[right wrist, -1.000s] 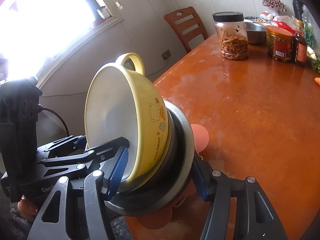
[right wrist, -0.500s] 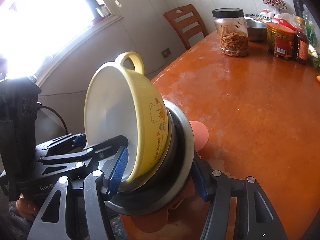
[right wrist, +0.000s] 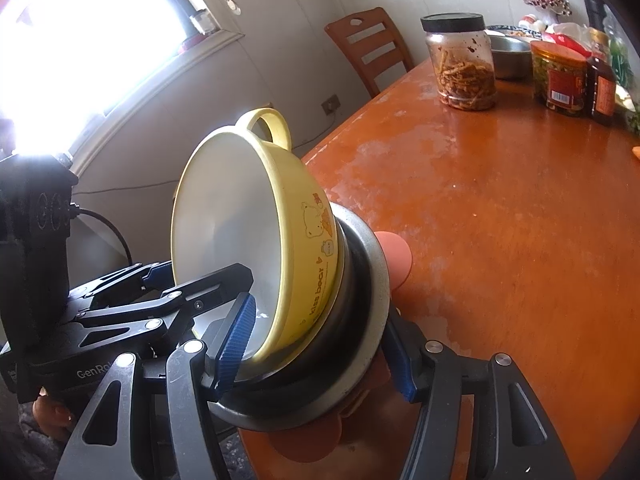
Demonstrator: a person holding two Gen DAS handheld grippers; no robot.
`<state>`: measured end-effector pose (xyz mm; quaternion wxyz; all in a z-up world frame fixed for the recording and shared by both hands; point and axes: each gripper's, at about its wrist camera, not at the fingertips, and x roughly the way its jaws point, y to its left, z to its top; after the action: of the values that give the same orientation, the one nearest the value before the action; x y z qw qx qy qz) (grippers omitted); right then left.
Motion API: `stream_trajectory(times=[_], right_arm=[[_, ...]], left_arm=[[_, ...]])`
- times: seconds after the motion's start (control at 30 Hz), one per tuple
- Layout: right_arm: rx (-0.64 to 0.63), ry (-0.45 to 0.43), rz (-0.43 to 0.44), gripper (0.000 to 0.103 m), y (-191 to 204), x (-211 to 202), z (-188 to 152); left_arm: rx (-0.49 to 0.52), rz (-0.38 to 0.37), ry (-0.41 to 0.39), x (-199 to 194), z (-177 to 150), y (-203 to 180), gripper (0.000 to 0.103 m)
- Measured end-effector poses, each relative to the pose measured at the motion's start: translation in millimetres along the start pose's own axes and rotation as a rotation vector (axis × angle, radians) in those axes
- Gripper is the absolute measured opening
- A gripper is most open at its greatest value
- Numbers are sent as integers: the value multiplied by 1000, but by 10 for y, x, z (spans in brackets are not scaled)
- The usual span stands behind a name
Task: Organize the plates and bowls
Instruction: 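Carry the nested basin stack with both tools toward the pan stack, then lower the nested basin stack onto the steel pans on the orange plate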
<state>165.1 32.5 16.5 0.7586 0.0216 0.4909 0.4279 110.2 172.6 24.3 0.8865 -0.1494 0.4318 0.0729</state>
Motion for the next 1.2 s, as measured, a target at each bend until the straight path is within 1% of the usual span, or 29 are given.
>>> stream_trajectory(times=[0.17,0.2,0.3,0.43,0.53,0.7,0.9,1.2], right_arm=[[-4,-6,-20,65,10,-27,-1],[-6,-8,-28,67,13,-38,-7],[-15,-21,-51,68,17,-75,-6],[-42,-54,-67,73,49,-153,-7],[-64,-82,-74,74,85,-237,-8],[-77,-104,-86,75,122,-335,-46],[-116,-142,-116,76,189,-469,-102],[-157,-149,-126,78,305,-590,-258]], left_arm=[[-1,-8,-1,-8,-10,-12,58],[-1,-11,-5,-24,-19,-12,58],[0,-10,-13,-51,-18,-17,59],[1,0,-17,-84,-34,-31,59],[-1,4,-27,-130,-42,-39,59],[6,11,-49,-238,-68,-78,59],[19,23,-70,-363,-116,-129,61],[20,42,-99,-556,-253,-150,62]])
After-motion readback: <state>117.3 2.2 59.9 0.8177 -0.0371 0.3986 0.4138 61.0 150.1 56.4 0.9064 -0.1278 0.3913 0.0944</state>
